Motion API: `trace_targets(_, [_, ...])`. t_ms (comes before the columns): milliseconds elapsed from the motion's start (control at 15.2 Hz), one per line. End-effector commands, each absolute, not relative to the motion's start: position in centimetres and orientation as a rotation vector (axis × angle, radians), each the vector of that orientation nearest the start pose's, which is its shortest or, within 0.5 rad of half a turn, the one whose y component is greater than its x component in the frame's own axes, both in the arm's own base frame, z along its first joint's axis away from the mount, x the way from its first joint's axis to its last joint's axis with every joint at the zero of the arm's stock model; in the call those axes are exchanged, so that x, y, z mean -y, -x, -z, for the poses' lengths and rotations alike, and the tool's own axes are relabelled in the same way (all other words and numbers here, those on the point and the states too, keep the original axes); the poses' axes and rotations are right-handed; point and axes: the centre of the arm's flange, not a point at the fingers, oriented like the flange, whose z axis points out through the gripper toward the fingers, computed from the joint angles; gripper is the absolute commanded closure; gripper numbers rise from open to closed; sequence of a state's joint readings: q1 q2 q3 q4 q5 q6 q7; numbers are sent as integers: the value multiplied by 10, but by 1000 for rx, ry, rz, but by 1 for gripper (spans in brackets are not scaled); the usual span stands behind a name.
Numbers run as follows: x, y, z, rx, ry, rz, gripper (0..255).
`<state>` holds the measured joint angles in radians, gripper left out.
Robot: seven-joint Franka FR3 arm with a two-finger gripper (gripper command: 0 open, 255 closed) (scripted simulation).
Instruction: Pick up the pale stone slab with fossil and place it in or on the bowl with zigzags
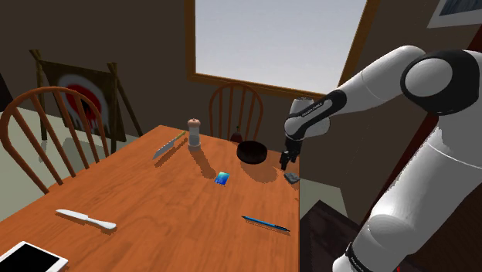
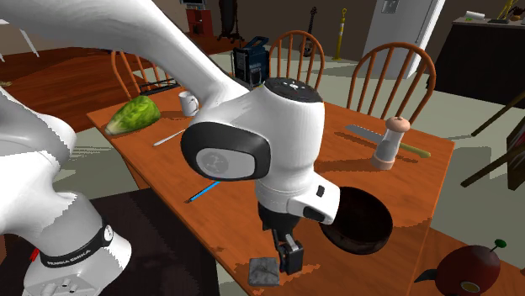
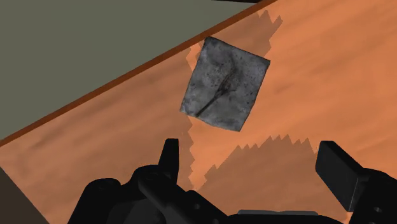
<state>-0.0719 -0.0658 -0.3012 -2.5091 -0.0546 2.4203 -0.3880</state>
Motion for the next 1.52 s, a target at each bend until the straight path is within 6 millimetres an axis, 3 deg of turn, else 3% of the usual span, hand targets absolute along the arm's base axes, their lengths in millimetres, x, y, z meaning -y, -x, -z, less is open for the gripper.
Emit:
trace_targets(0, [171, -431, -292, 94, 3152, -38, 0])
trace_targets(462, [171, -430, -252, 94, 3152, -38, 0])
trace_targets(990, [171, -430, -252, 94, 3152, -38, 0])
trace_targets(1056, [171, -430, -252, 94, 3152, -38, 255])
trace_targets(1452, [171, -430, -252, 94, 3152, -38, 255])
